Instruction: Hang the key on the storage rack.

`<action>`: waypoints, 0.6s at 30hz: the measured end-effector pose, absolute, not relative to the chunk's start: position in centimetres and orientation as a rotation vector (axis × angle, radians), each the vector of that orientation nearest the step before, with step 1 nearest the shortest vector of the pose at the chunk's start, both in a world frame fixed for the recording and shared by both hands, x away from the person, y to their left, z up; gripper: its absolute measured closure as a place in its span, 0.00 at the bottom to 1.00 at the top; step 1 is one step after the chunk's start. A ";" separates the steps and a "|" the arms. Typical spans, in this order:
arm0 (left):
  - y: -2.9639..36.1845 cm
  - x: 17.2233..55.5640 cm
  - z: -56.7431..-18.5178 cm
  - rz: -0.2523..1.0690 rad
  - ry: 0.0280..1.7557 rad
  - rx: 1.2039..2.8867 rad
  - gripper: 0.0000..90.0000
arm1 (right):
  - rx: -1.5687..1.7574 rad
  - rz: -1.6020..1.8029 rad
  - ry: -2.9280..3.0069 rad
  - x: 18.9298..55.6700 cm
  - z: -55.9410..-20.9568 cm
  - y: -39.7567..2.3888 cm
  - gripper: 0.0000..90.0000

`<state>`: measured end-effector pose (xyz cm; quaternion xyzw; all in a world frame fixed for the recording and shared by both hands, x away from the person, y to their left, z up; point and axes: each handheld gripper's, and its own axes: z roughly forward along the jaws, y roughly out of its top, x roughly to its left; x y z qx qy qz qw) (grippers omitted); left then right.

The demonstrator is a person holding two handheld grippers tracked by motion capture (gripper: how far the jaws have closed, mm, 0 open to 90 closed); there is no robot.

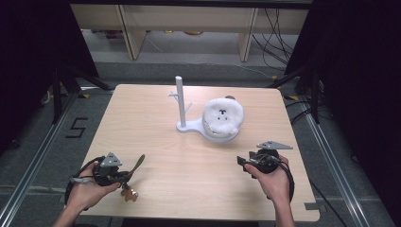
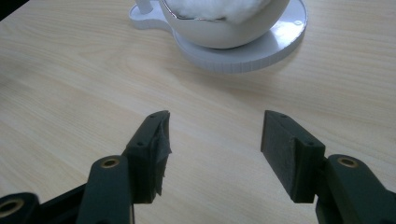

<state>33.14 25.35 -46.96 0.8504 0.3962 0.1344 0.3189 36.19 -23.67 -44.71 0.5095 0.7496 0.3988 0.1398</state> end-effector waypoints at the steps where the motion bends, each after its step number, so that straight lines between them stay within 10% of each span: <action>1: 25.5 33.0 -46.9 0.356 1.036 2.218 0.88 | 1.471 1.153 2.165 36.2 -44.8 -23.7 0.48; 18: 25.8 32.2 -45.9 0.539 0.946 1.874 0.88 | 1.472 1.166 2.156 36.2 -45.1 -23.6 0.48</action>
